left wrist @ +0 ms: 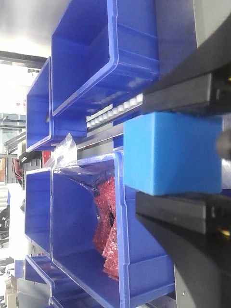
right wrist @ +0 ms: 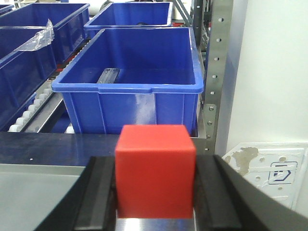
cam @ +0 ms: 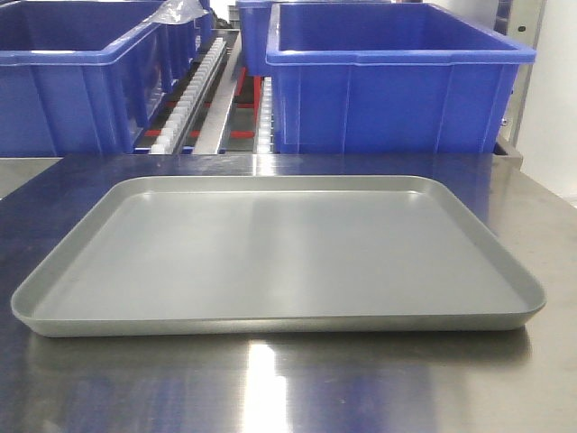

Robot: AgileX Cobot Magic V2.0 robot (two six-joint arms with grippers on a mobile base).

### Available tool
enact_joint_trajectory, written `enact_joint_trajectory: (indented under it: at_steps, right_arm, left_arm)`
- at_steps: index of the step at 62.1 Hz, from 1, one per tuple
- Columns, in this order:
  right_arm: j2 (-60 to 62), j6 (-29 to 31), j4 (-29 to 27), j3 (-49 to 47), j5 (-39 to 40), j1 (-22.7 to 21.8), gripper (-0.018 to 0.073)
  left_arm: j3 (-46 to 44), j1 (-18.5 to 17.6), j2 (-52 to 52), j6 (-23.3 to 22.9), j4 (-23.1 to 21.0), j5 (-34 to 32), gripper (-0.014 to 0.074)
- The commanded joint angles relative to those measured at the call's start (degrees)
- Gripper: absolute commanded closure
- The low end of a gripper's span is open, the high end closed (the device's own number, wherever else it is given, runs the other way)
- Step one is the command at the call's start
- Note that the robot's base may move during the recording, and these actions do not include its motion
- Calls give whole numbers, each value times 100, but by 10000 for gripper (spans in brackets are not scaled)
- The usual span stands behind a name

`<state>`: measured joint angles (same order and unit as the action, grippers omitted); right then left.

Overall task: Sort and place red and blue blocks on shelf
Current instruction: 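Back the base away from the table, holding both cubes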

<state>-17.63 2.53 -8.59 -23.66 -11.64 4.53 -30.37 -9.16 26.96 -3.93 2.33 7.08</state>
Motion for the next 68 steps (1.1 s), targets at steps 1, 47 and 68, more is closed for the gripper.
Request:
enact_joint_trajectory:
  at_steps: [1,47,68]
  right_arm:
    - [-42,45,2,-154,501,-33,197]
    - [-42,45,2,-154,501,-33,197]
    - [-42,45,2,-154,501,-33,197]
  left_arm:
    - [-171,18,35,4,-10,-539,408]
    - [-171,18,35,4,-10,-539,408]
    - [-171,18,35,4,-10,-539,408]
